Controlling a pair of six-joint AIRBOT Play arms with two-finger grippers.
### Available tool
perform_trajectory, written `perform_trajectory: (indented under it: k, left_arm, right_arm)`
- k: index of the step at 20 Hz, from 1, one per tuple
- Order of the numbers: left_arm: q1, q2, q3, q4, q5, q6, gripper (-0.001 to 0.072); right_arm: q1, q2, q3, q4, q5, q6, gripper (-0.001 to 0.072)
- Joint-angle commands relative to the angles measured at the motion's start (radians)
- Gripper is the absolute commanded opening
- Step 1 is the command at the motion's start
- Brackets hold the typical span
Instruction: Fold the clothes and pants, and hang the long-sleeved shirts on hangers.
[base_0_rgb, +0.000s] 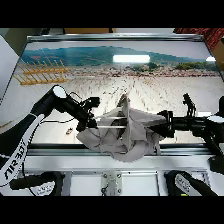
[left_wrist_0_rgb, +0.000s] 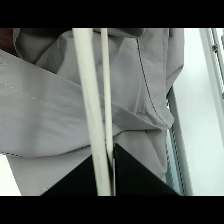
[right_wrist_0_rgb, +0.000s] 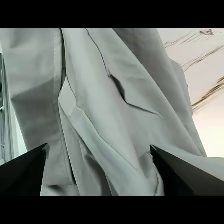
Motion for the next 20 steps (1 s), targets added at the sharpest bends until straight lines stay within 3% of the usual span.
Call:
perform_trajectory:
  k: [1,2,3,7,17,19,20]
  left_arm:
    - [-0.001,0.000,0.001,-0.001,0.000,0.000,0.0013]
    - [-0.001,0.000,0.001,-0.001,0.001,0.000,0.0013]
    - [-0.001,0.000,0.001,-0.001,0.001,0.000,0.0013]
    - [-0.001,0.000,0.001,-0.002,0.001,0.000,0.0013]
    - [0.000,0.000,0.002,0.029,0.002,-0.028,0.0029]
    - [0.000,0.000,0.002,0.068,0.010,-0.125,0.0402]
    - [0.000,0.000,0.002,0.079,0.026,-0.198,0.0410]
  right_arm:
    - [0.001,0.000,-0.001,0.000,0.000,0.000,0.0507]
    - [0.001,0.000,-0.001,0.000,0.003,0.000,0.0227]
    - [0.001,0.000,-0.001,0.000,0.004,0.000,0.0013]
    - [0.001,0.000,-0.001,-0.003,0.003,-0.109,0.0013]
    - [0.001,0.000,-0.001,0.000,0.003,-0.113,0.0010]
    - [0.001,0.000,-0.001,0.000,0.003,-0.114,0.0009]
    - [0.001,0.000,-0.001,0.000,0.003,-0.124,0.0008]
